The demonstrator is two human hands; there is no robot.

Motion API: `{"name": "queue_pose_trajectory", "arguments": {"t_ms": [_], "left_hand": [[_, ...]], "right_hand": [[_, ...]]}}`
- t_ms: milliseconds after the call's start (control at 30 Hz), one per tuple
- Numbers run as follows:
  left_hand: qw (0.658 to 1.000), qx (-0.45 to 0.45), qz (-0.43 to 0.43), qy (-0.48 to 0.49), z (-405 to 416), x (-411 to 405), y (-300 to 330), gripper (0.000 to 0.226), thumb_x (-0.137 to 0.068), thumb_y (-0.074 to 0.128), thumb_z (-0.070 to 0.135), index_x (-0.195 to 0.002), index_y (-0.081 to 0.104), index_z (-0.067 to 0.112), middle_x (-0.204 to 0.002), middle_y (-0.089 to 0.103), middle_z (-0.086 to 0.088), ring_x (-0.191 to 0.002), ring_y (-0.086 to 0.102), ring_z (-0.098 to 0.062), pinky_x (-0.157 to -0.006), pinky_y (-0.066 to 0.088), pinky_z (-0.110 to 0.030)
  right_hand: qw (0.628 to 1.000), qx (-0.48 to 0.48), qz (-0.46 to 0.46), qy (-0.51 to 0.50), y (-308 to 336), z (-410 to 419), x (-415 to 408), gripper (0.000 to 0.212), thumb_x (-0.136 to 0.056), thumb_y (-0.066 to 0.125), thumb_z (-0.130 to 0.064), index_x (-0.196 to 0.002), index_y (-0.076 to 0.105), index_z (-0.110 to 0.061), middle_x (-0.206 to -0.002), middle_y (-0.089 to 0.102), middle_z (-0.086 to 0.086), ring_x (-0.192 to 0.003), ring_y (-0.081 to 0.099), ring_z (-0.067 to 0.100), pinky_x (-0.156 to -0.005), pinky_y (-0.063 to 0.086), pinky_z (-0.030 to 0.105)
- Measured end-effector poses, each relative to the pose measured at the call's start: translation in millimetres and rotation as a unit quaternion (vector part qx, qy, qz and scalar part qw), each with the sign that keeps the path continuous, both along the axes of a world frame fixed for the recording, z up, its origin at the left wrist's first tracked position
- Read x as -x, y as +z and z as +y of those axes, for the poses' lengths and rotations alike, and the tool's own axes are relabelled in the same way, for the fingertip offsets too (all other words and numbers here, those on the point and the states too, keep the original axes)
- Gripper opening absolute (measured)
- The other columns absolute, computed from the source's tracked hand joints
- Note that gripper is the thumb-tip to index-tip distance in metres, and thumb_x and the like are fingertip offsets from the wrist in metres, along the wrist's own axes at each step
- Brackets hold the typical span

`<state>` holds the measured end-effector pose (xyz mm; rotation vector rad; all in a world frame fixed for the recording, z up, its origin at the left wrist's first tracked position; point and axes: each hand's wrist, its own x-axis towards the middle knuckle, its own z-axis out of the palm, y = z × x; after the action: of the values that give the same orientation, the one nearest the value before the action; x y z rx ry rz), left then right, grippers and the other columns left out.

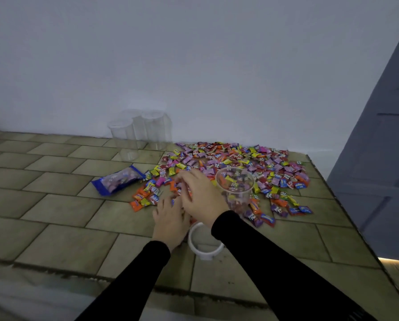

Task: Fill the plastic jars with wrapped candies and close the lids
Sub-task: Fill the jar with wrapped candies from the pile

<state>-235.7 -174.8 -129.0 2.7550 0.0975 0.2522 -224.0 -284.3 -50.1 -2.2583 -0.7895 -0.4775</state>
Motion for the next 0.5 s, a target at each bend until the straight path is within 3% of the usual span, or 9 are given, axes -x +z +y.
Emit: {"name": "queue_pose_trajectory", "arguments": {"t_ms": [67,167,333,400,500], "left_hand": [[0.997,-0.059,0.050,0.010,7.1,5.2,-6.8,0.058,-0.094,0.020,0.047,-0.147,0.024,0.023,-0.153,0.022,-0.006,-0.142,0.017,-0.028,-0.110,0.021,-0.046],[0.994,-0.080,0.077,0.015,12.0,6.9,-11.4,0.055,-0.100,0.025,0.049,-0.151,0.017,0.029,-0.160,0.011,-0.007,-0.147,0.008,-0.030,-0.114,0.014,-0.053],[0.992,-0.075,0.082,0.065,25.1,-5.0,-12.1,0.059,-0.099,0.023,0.057,-0.152,0.015,0.033,-0.162,0.006,-0.009,-0.148,0.005,-0.033,-0.115,0.010,-0.056],[0.990,-0.062,0.085,0.091,32.4,-11.4,-13.6,0.063,-0.098,0.025,0.060,-0.153,0.014,0.032,-0.162,0.003,-0.010,-0.148,0.000,-0.035,-0.115,0.007,-0.058],[0.988,-0.048,0.083,0.121,42.0,-21.0,-16.0,0.068,-0.095,0.025,0.065,-0.154,0.010,0.033,-0.162,-0.002,-0.010,-0.147,-0.005,-0.037,-0.114,0.007,-0.059]], "right_hand": [[0.993,0.038,0.105,-0.025,-13.3,11.1,-0.5,0.027,-0.096,0.043,-0.008,-0.120,0.052,-0.014,-0.119,0.044,0.006,-0.104,0.048,0.021,-0.080,0.039,0.026],[0.970,0.076,0.212,-0.089,-31.3,17.9,-9.7,0.043,-0.094,0.043,-0.003,-0.136,0.041,-0.016,-0.134,0.033,0.008,-0.120,0.041,0.026,-0.096,0.042,0.034],[0.937,0.178,0.249,-0.167,-56.2,23.3,-26.2,0.054,-0.092,0.047,-0.005,-0.142,0.030,-0.019,-0.152,0.014,0.016,-0.142,0.012,0.038,-0.113,0.023,0.050],[0.924,0.207,0.267,-0.178,-65.8,28.6,-31.3,0.054,-0.098,0.042,-0.014,-0.147,0.021,-0.024,-0.158,-0.002,0.014,-0.145,-0.009,0.040,-0.115,0.009,0.057],[0.907,0.231,0.296,-0.189,-78.4,38.5,-41.7,0.051,-0.103,0.031,-0.038,-0.150,0.012,-0.031,-0.159,-0.018,0.010,-0.143,-0.019,0.040,-0.115,0.002,0.061]]}}
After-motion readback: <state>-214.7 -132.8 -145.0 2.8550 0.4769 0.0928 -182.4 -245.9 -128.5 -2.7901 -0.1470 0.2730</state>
